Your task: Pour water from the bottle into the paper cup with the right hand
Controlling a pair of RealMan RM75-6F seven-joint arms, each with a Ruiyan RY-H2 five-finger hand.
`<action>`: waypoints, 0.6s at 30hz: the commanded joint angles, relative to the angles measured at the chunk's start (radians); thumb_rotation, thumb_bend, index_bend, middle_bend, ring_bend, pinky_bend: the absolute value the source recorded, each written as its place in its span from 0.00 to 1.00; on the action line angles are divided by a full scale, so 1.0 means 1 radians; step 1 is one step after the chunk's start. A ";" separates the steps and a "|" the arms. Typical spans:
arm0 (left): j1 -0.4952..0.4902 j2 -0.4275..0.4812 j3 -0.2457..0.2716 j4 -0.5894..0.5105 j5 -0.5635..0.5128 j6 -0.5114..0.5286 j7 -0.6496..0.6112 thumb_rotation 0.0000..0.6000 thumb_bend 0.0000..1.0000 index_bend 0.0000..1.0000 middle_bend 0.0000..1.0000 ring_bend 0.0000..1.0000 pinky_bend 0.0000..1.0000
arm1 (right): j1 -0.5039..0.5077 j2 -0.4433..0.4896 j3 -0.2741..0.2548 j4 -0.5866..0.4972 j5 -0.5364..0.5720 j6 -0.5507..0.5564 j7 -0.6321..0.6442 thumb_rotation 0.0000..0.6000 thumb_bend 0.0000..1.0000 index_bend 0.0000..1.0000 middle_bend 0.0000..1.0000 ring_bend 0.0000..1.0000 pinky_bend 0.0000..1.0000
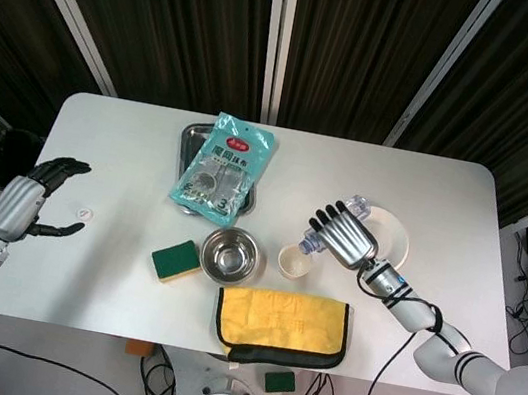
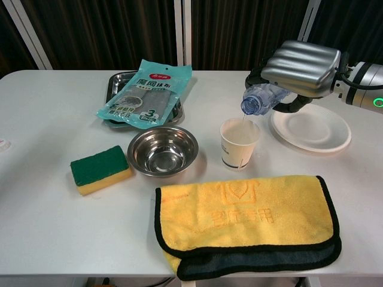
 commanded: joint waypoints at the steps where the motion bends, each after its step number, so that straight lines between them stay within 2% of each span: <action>1: 0.000 0.000 0.000 0.000 0.000 0.000 0.000 1.00 0.13 0.19 0.19 0.13 0.19 | -0.001 0.002 0.000 -0.004 0.001 0.003 0.005 1.00 0.60 0.81 0.49 0.37 0.43; 7: 0.001 -0.001 0.000 0.002 0.000 0.001 -0.002 1.00 0.13 0.19 0.19 0.13 0.18 | -0.009 0.007 0.007 -0.032 0.023 -0.002 0.060 1.00 0.60 0.81 0.49 0.37 0.42; 18: 0.002 0.000 0.001 0.003 0.000 0.002 -0.003 1.00 0.13 0.19 0.19 0.13 0.19 | -0.052 0.032 0.060 -0.106 0.100 0.055 0.304 1.00 0.60 0.81 0.50 0.37 0.43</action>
